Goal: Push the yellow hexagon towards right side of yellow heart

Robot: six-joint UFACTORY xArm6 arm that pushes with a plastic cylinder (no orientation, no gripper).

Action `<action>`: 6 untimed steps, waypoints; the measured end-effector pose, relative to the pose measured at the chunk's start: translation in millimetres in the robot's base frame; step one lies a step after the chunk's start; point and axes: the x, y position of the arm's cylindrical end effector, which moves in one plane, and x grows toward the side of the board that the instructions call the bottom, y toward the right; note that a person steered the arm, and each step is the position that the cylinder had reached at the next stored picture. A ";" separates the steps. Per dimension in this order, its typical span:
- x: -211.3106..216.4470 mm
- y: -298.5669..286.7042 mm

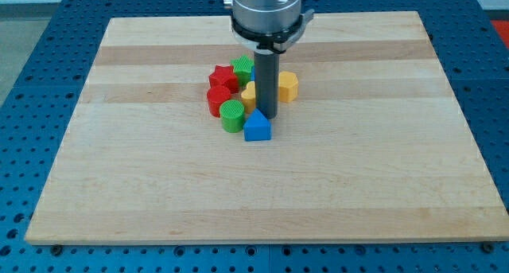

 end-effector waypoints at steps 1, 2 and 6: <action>0.4 0.0; 7.2 23.7; -86.7 124.8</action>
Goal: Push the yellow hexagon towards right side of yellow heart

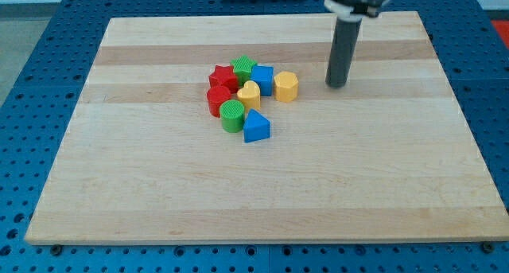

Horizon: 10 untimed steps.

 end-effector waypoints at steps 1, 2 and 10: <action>-41.6 2.7; -35.1 -15.3; 40.7 -82.6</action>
